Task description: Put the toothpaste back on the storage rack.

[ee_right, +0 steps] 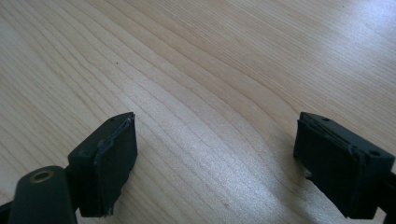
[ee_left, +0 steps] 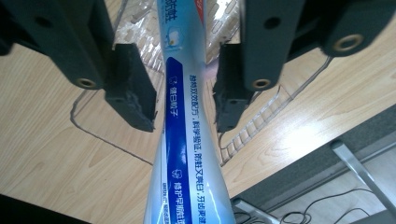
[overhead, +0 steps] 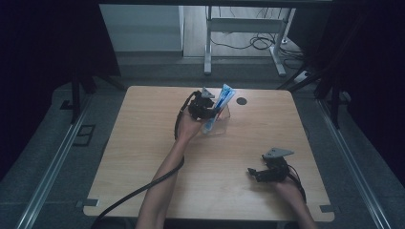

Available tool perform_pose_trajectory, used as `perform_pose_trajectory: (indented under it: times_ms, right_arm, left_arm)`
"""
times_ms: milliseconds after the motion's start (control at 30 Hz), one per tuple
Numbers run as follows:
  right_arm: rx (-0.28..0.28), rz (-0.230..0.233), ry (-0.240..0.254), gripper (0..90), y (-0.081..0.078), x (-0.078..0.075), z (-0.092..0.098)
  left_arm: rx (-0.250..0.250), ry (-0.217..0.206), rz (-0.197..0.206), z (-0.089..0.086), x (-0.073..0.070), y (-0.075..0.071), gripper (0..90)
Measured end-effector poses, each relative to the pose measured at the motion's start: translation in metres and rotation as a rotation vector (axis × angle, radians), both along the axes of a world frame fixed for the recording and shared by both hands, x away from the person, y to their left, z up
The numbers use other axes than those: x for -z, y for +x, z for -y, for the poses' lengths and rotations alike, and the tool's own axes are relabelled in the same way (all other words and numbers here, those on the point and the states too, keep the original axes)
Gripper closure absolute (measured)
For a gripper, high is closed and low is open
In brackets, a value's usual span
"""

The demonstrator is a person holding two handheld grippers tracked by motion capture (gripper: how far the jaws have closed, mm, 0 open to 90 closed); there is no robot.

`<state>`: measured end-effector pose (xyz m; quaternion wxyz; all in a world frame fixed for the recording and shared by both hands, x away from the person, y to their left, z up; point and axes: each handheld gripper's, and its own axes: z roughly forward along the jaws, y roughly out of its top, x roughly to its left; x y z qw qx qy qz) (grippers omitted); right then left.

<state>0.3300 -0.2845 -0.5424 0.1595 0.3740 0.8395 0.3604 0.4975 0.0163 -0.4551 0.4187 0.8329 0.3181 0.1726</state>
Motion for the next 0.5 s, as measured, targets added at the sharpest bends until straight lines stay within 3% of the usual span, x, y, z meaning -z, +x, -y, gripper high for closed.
perform_pose_trajectory:
  times_ms: [233,500]
  right_arm:
    - [0.000,-0.001,0.000,13.5,0.000,0.000,0.000]
    - [0.001,0.000,0.000,13.5,0.000,0.000,0.000]
  left_arm:
    - [0.015,-0.037,-0.014,-0.003,-0.004,-0.004,40.5]
    - [0.009,-0.040,-0.012,-0.011,-0.009,-0.011,34.6]
